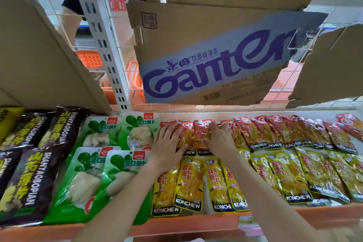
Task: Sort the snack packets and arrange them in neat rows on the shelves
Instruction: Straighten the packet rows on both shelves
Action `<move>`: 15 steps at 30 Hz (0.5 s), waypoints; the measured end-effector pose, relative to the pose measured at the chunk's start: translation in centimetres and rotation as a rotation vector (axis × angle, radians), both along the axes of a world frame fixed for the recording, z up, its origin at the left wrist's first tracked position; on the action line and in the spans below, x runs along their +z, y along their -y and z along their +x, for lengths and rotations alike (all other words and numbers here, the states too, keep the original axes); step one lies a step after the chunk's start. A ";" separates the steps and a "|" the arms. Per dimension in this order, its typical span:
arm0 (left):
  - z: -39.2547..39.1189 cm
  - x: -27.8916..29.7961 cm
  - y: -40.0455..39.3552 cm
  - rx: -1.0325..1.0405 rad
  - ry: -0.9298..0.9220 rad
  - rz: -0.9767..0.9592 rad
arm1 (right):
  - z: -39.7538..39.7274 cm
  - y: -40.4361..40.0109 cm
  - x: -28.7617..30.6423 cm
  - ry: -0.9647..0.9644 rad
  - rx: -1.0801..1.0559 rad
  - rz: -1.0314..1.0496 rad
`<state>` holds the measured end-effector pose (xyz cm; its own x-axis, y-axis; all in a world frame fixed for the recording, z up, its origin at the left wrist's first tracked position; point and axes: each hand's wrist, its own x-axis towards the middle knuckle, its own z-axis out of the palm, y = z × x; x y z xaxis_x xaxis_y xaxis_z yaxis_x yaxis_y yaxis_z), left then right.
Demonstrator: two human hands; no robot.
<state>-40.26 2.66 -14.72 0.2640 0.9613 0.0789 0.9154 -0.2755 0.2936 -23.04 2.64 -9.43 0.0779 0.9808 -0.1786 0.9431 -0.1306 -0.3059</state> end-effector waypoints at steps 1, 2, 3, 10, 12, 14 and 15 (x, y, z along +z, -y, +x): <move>0.0 -0.1 0.0 0.002 -0.008 0.007 | -0.1 -0.2 0.0 -0.021 -0.012 -0.018; 0.0 -0.1 0.0 0.003 -0.017 0.013 | -0.2 -0.5 -0.1 -0.066 -0.034 -0.022; 0.0 -0.1 0.0 0.003 -0.020 0.015 | -0.2 -0.7 -0.1 -0.123 -0.062 -0.021; 0.0 0.1 0.1 0.008 -0.008 0.012 | 0.5 -1.1 0.1 -0.607 -0.229 0.097; 0.0 0.1 0.1 0.006 -0.004 0.011 | 0.2 -1.0 0.0 -0.741 -0.265 0.087; 0.0 0.2 0.2 0.010 0.000 0.012 | -0.4 -0.7 -0.6 -0.673 -0.227 0.063; 0.0 0.2 0.2 0.012 0.003 0.013 | -0.8 -0.5 -1.0 -0.582 -0.189 0.064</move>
